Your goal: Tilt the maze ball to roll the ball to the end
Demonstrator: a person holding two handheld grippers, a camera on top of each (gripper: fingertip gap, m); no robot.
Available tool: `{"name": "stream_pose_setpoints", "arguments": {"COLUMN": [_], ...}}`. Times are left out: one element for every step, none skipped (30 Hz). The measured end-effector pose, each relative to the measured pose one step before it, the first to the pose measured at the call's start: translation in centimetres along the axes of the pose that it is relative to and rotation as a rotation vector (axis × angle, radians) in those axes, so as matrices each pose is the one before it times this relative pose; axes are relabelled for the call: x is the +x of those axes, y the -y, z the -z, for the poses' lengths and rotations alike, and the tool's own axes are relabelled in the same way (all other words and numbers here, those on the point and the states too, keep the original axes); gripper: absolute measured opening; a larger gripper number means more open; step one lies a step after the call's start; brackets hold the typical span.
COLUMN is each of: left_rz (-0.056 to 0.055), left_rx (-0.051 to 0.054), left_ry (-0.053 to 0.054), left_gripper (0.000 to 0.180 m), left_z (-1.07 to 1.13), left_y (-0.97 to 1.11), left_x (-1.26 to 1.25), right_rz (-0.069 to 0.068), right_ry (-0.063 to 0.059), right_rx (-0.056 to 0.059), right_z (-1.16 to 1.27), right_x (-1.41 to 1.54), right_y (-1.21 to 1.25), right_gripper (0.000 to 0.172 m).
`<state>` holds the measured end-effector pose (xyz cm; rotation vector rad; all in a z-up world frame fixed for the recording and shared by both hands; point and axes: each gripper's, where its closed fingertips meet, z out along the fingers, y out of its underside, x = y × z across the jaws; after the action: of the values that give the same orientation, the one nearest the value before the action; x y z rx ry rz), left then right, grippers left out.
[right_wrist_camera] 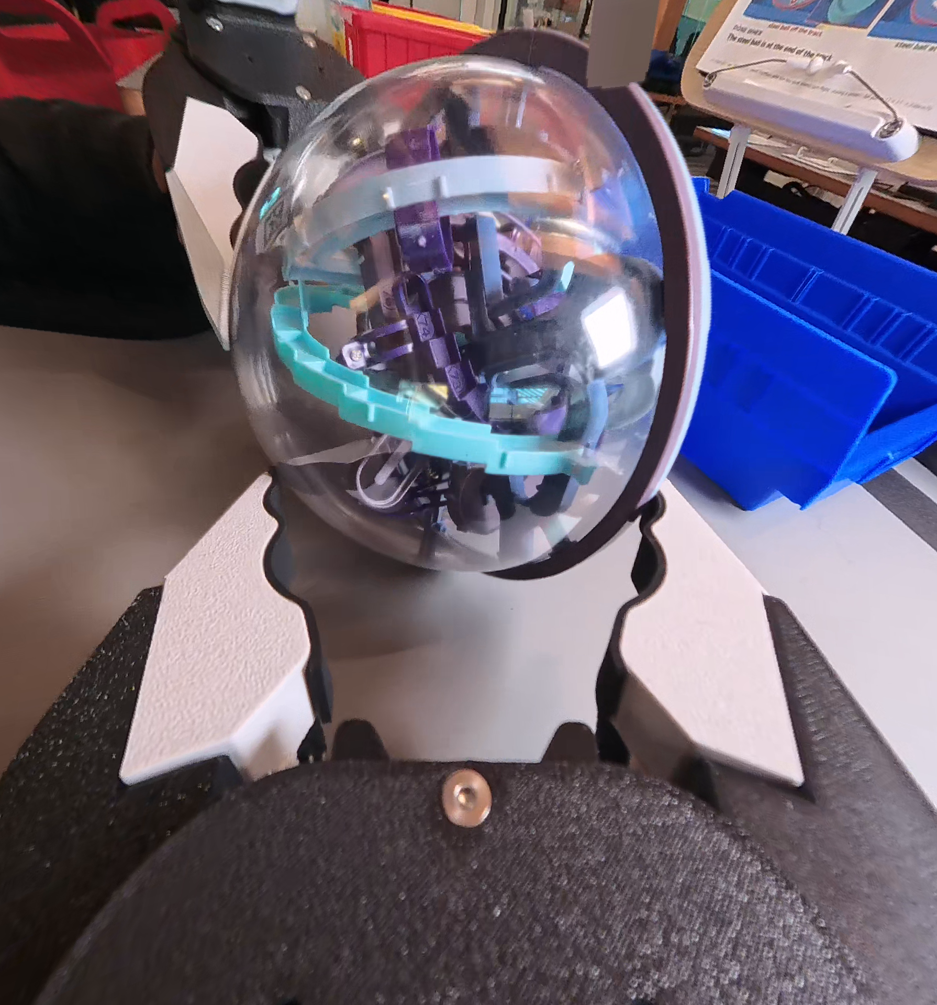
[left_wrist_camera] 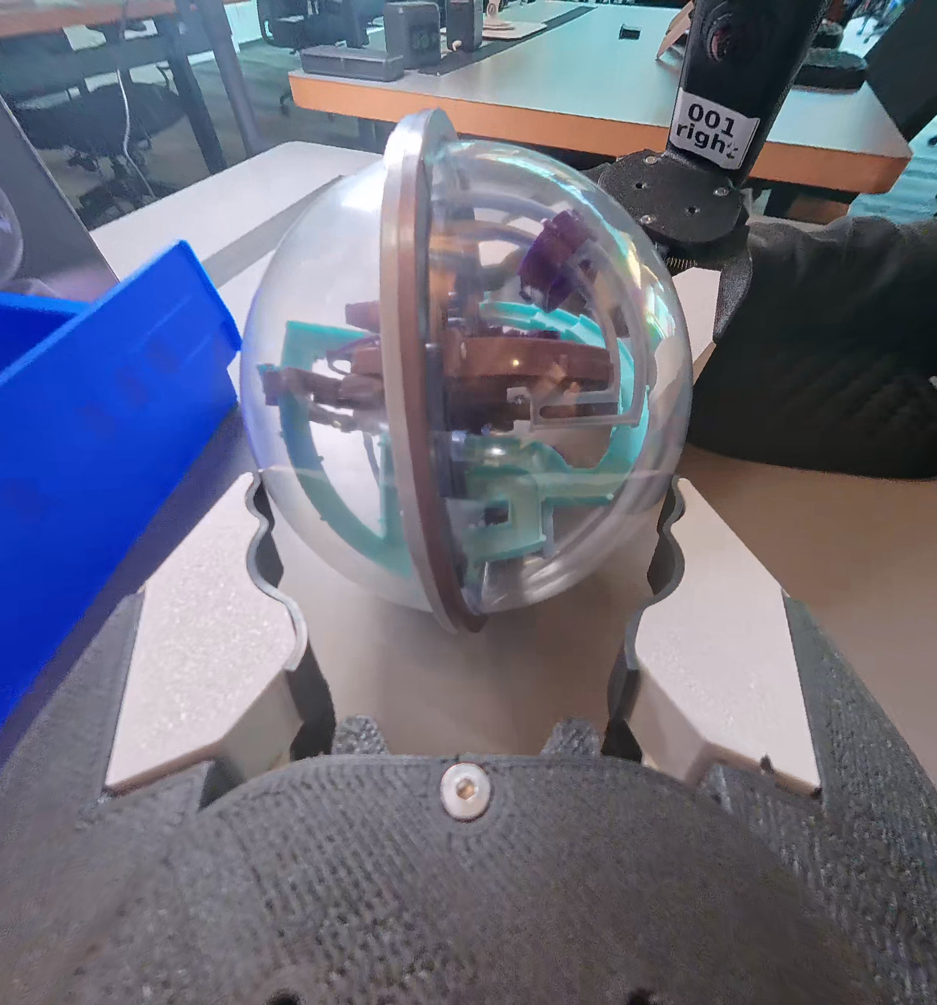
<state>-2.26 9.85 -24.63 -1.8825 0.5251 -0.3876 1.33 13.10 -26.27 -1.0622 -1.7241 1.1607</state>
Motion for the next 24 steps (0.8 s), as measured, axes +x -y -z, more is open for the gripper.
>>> {"name": "stream_pose_setpoints", "arguments": {"left_rz": [-0.0204, -0.0151, -0.0069, -0.0026, -0.0021, -0.0015, -0.0031, -0.0053, -0.0052, -0.0067, -0.0084, -0.011, -0.0091, -0.0069, -0.0054, -0.0009, 0.0006, 0.0011, 0.0005, -0.0038, -0.0093, -0.011, -0.0074, -0.0033], "left_rx": [0.0016, 0.001, -0.003, -0.0023, 0.001, 0.0004, 0.0, 0.0011, -0.0001, 0.0022, 0.0056, 0.0061, 0.0038, 0.0007, -0.0009, -0.0007, 0.0011, 0.0006, 0.0001, 0.0018, 0.0046, 0.0038, 0.0021, 0.0017], "left_ry": [0.0064, 0.0048, 0.0017, 0.0003, 0.0, -0.0008, -0.0004, 0.0012, 0.0009, 0.0009, 0.0012, 0.0019, 0.0017, 0.0011, 0.0008, -0.0004, -0.001, -0.0009, -0.001, 0.0, 0.0017, 0.0021, 0.0009, -0.0002], "left_gripper": [0.138, 0.138, 0.138, 0.138, 0.137, 0.137, 0.137, 0.137, 0.137, 0.137, 0.137, 0.137, 0.137, 0.137, 0.137, 0.137, 0.137, 0.137, 0.137, 0.137, 0.137, 0.137, 0.137, 0.137], "left_z": [0.037, 0.04, 0.024, 0.008, 0.006, 0.005, 0.008, 0.004, 0.021, 0.02, 0.038, 0.033, 0.038, 0.027, -0.004, -0.005, 0.007, -0.006, 0.001, 0.011, 0.019, 0.018, 0.024, 0.02], "left_y": [0.098, 0.084, 0.012, -0.007, -0.002, 0.003, -0.003, 0.035, 0.004, 0.042, 0.075, 0.075, 0.047, 0.015, -0.026, -0.029, -0.002, -0.004, -0.001, 0.009, 0.033, 0.029, 0.013, 0.007], "left_x": [0.005, 0.004, 0.011, 0.003, -0.004, 0.006, -0.01, -0.004, -0.003, 0.006, -0.006, 0.002, -0.001, 0.001, -0.002, -0.012, 0.007, -0.002, -0.004, 0.005, -0.013, 0.001, 0.0, 0.016], "right_rz": [0.0056, 0.0038, 0.0022, 0.0011, 0.0008, 0.0014, 0.0016, 0.0013, 0.0015, 0.0017, 0.002, 0.0025, 0.0023, 0.0019, 0.0021, 0.0012, 0.0, 0.0, 0.0007, 0.0019, 0.0034, 0.0043, 0.0037, 0.0021], "right_ry": [-0.0041, -0.0025, -0.0009, -0.0005, -0.0006, -0.001, -0.0015, -0.0014, -0.0011, -0.001, -0.0014, -0.0018, -0.0012, -0.0009, -0.0013, -0.0009, -0.0001, -0.0001, -0.0006, -0.0016, -0.0027, -0.003, -0.0023, -0.0011], "right_rx": [-0.0068, -0.0053, -0.0029, -0.0021, -0.0015, -0.0004, -0.0008, -0.0022, -0.0016, -0.0011, -0.0017, -0.0024, -0.0032, -0.0043, -0.0051, -0.003, 0.0006, 0.0006, 0.0005, -0.0014, -0.0043, -0.0047, -0.0026, -0.001], "right_z": [-0.065, -0.045, -0.024, -0.027, -0.019, -0.002, -0.008, -0.014, -0.009, -0.015, -0.011, -0.021, -0.027, -0.032, -0.035, -0.008, -0.001, 0.005, 0.012, -0.013, -0.033, -0.036, -0.024, -0.006], "right_x": [-0.006, -0.018, -0.01, -0.007, -0.008, 0.005, -0.006, 0.006, -0.001, -0.01, -0.002, 0.0, -0.016, 0.003, -0.012, -0.002, 0.011, -0.002, -0.003, 0.0, 0.004, -0.005, -0.004, -0.01], "right_y": [-0.088, -0.068, -0.032, -0.034, -0.019, -0.001, -0.011, -0.028, -0.021, -0.012, -0.02, -0.035, -0.04, -0.057, -0.072, -0.039, 0.005, 0.005, 0.005, -0.016, -0.06, -0.058, -0.03, -0.011], "right_gripper": [0.126, 0.126, 0.126, 0.126, 0.126, 0.127, 0.127, 0.127, 0.127, 0.126, 0.126, 0.126, 0.126, 0.126, 0.126, 0.126, 0.126, 0.126, 0.126, 0.126, 0.126, 0.126, 0.125, 0.125]}}
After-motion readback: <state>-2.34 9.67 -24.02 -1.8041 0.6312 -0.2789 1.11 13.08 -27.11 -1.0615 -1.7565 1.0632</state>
